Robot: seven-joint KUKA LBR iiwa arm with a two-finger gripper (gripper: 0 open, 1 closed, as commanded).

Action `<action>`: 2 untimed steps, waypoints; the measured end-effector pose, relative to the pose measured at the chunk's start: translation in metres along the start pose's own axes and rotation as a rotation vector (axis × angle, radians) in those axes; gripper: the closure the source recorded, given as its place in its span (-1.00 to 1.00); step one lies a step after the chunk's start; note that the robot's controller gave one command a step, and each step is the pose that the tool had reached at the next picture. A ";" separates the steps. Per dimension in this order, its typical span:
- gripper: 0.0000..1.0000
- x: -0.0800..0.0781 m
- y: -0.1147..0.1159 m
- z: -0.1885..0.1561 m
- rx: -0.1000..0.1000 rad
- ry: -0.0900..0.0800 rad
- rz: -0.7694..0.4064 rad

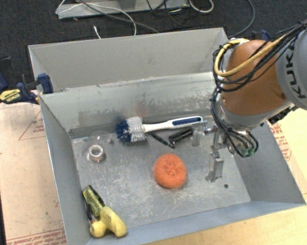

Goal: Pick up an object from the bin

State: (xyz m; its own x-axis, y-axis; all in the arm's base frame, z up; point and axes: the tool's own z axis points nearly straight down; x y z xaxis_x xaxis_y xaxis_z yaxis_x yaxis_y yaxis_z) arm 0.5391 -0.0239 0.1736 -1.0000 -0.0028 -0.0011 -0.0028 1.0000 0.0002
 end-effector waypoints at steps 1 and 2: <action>-1.00 0.000 0.000 0.000 0.000 0.000 0.000; 1.00 0.009 0.009 0.083 -0.001 0.000 -0.064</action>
Offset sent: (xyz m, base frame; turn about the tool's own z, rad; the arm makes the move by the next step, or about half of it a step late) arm -0.0091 0.0085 -0.0819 -0.0658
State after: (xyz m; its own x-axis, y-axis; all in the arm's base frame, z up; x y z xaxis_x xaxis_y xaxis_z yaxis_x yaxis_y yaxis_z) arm 0.5300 -0.0148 0.0910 -0.9978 -0.0665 -0.0009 -0.0665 0.9978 0.0011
